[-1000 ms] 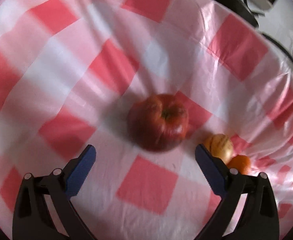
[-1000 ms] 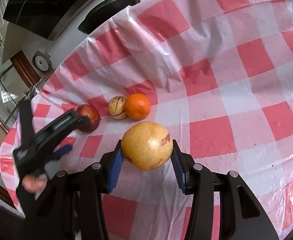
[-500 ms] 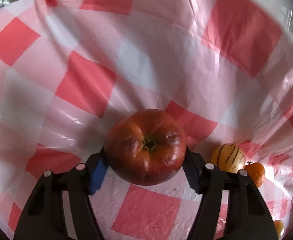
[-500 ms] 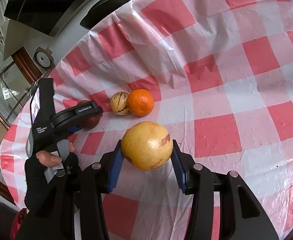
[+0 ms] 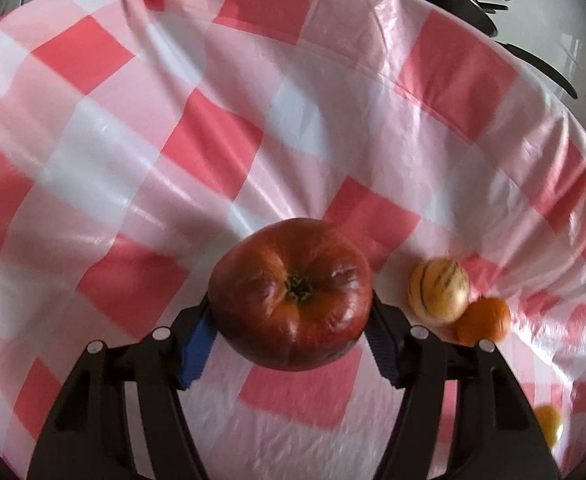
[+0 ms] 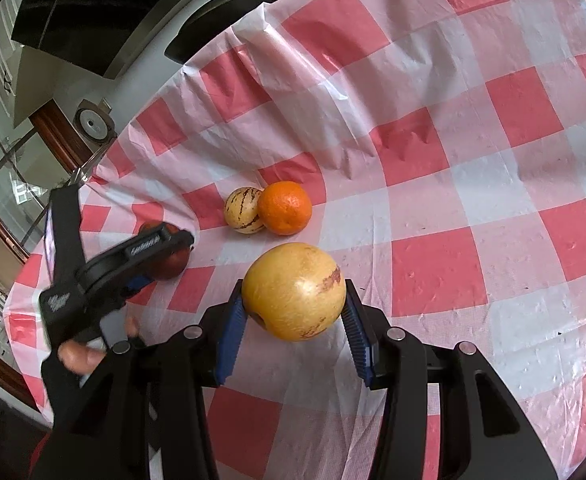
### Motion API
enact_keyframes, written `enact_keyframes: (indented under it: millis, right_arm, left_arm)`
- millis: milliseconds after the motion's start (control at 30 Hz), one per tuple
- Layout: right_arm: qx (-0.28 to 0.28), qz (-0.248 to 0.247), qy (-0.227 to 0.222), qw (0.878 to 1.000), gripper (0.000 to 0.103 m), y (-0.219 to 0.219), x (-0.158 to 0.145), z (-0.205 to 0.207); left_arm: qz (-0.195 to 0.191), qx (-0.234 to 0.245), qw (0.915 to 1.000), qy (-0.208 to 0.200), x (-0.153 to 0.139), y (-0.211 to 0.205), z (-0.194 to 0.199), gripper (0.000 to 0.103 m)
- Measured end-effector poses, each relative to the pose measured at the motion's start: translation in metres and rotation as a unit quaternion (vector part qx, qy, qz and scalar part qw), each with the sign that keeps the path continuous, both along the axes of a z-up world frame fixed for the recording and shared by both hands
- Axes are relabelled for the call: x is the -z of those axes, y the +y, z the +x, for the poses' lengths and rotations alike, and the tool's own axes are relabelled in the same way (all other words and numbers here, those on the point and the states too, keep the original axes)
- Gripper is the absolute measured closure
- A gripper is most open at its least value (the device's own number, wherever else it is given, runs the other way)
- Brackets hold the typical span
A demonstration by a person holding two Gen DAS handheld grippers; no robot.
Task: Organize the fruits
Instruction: 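Carry the apple and pale fruit off the table over the white bin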
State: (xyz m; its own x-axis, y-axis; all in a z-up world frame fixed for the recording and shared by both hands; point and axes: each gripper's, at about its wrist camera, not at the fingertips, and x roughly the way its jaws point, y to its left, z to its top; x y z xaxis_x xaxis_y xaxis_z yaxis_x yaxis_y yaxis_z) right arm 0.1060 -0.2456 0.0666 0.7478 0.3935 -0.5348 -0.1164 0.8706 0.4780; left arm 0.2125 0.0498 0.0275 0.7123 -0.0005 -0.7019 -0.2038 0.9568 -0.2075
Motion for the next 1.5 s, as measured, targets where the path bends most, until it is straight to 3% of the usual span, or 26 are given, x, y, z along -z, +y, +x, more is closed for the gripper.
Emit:
enact_keyframes:
  millis: [433, 600, 667, 1200, 1500]
  right_arm:
    - [0.005, 0.001, -0.008, 1.0, 0.057, -0.002, -0.002, -0.005]
    - [0.016, -0.003, -0.038, 0.999, 0.057, -0.005, -0.009, -0.022]
    - [0.02, -0.005, -0.047, 0.999, 0.057, -0.006, -0.01, -0.034]
    - [-0.009, 0.009, -0.064, 0.998, 0.057, 0.015, -0.014, -0.151]
    - [-0.078, 0.005, -0.074, 0.994, 0.057, 0.057, -0.017, -0.21]
  left_arm:
    - [0.015, 0.001, 0.9999, -0.004, -0.005, 0.02, -0.071, 0.037]
    - [0.017, 0.01, 0.9998, -0.004, -0.007, 0.017, -0.105, 0.037]
    - [0.019, 0.014, 0.9997, -0.005, 0.004, 0.011, -0.11, 0.037]
    - [0.008, 0.013, 0.9994, -0.03, 0.002, 0.028, -0.205, 0.037]
    - [0.016, -0.011, 0.9981, -0.058, -0.007, 0.058, -0.287, 0.037]
